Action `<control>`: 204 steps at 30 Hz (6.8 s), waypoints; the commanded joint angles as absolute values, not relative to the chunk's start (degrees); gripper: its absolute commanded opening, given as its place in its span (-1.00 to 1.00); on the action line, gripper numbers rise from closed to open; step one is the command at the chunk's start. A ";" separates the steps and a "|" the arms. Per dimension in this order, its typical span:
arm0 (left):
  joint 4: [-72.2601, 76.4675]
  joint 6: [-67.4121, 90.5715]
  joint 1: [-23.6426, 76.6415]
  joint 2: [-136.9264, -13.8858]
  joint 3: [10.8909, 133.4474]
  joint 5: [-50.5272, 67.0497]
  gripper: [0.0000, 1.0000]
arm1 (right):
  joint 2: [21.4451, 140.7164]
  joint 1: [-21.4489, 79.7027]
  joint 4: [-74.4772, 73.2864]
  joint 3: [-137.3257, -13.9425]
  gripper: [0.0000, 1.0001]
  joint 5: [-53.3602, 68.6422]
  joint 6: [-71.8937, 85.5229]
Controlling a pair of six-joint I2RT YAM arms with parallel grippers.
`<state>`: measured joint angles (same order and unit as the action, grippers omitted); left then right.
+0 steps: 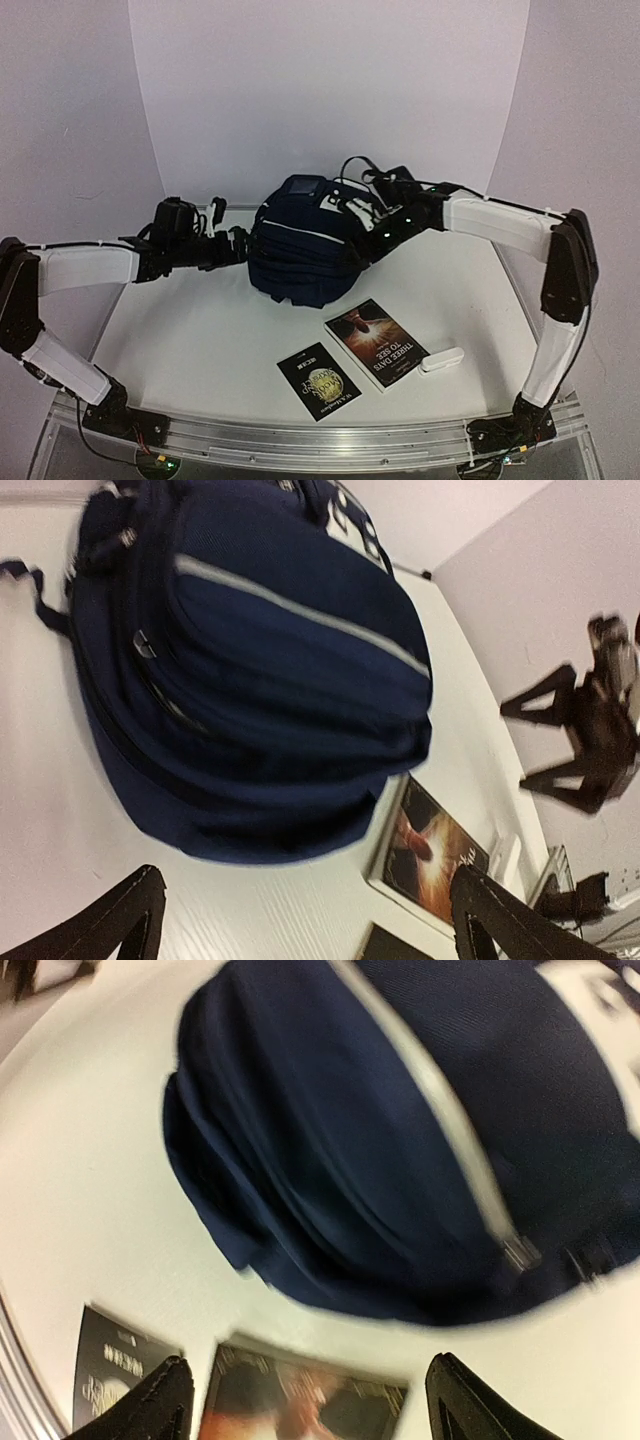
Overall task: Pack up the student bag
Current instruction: Unzip the student bag at the center of the board, then pick up the book from the center of the board.
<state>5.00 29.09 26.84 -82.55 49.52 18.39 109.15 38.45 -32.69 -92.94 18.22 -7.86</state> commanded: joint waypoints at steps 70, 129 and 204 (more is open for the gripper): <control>29.72 56.44 59.77 -111.30 57.80 3.12 -0.99 | 104.66 24.27 -39.37 -68.08 0.39 36.84 -7.31; 33.53 44.02 49.64 -79.15 44.76 10.02 0.99 | 92.96 21.63 -42.65 -98.92 -1.00 55.77 4.98; 47.92 56.92 47.55 -58.19 23.14 -10.24 -1.00 | 105.03 33.18 -40.20 -106.49 0.16 25.43 -4.96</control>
